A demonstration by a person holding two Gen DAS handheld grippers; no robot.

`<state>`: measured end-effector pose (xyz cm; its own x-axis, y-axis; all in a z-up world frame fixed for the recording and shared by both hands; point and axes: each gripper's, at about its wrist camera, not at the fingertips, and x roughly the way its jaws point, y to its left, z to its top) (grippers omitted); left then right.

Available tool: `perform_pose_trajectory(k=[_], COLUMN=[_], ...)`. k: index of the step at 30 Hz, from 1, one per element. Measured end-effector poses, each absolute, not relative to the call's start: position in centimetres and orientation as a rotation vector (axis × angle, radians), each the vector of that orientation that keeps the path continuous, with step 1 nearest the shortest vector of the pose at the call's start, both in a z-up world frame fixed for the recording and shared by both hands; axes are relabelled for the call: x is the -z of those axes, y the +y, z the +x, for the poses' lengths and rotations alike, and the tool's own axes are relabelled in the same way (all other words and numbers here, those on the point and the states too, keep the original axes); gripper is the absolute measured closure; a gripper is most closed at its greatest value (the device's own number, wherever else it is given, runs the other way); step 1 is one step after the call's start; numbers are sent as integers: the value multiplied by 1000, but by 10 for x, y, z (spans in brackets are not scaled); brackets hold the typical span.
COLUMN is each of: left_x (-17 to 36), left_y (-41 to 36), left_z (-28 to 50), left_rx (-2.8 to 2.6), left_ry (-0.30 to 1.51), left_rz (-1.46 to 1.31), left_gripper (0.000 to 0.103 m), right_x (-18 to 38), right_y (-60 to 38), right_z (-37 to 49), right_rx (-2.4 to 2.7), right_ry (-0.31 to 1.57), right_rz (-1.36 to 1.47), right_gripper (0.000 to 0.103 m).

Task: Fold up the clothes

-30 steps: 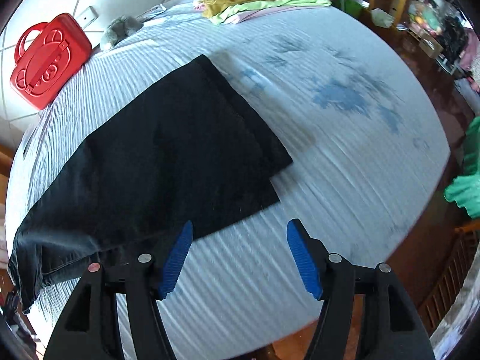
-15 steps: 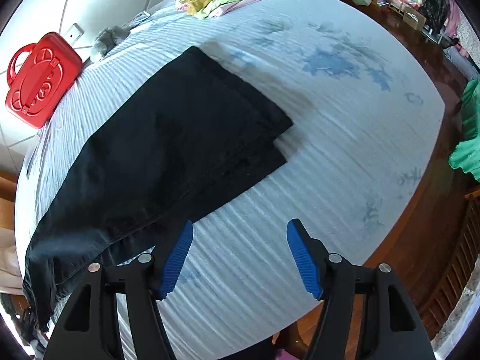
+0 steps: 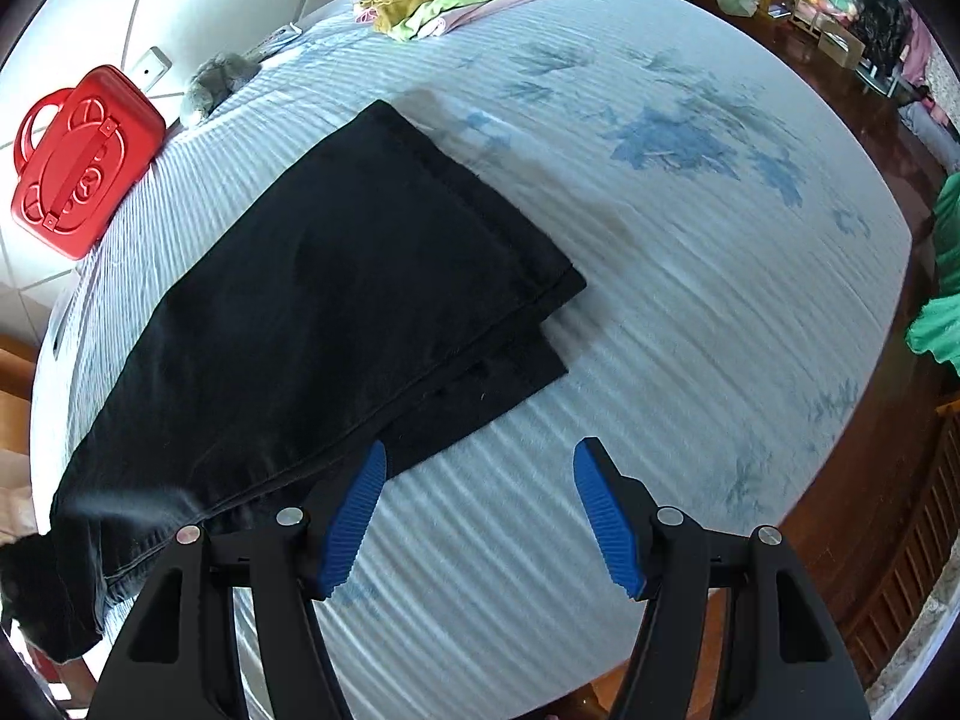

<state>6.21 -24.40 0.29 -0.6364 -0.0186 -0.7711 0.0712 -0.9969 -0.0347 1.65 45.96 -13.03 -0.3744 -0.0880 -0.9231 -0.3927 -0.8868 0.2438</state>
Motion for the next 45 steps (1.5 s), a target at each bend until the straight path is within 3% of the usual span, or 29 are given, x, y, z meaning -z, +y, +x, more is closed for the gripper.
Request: perform_pose_trajectory(k=[2, 5, 9, 10, 11, 12, 13, 18, 26, 32, 36, 38, 40, 45], left_x=[-20, -15, 29, 41, 53, 60, 64, 51, 52, 86, 105, 112, 120, 119], left_y=[-195, -112, -6, 20, 46, 63, 75, 55, -112, -192, -200, -197, -193, -199], left_z=[51, 27, 9, 6, 3, 1, 0, -1, 19, 27, 19, 15, 10, 12], left_rx=[2906, 2997, 3013, 3010, 3005, 3009, 3017, 2985, 2655, 2526, 2541, 2552, 2561, 2582], left_ry=[89, 25, -178, -230, -282, -302, -303, -131, 129, 244, 255, 236, 217, 231], left_rz=[1323, 1425, 1592, 1636, 1680, 1702, 1711, 1613, 1479, 1494, 1564, 1603, 1642, 1674], left_gripper=[101, 100, 97, 81, 47, 38, 37, 37, 37, 37, 37, 37, 37, 37], right_x=[130, 127, 123, 123, 124, 125, 125, 123, 143, 147, 143, 139, 136, 85], right_y=[464, 474, 488, 492, 495, 499, 503, 512, 516, 495, 480, 466, 460, 433], right_z=[15, 13, 11, 8, 6, 3, 0, -14, 2, 5, -1, -10, -14, -7], right_rx=[-2389, -2427, -2471, -2473, -2473, -2475, -2477, -2525, -2466, -2424, -2420, -2422, -2433, -2653], right_ry=[678, 718, 697, 685, 675, 669, 664, 648, 996, 1047, 955, 775, 731, 730], right_rz=[-1621, -1606, -1627, -1640, -1653, -1665, -1677, -1738, -1733, -1619, -1495, -1472, -1455, -1333], right_gripper=[38, 38, 38, 38, 38, 38, 38, 38, 35, 34, 32, 39, 83, 87])
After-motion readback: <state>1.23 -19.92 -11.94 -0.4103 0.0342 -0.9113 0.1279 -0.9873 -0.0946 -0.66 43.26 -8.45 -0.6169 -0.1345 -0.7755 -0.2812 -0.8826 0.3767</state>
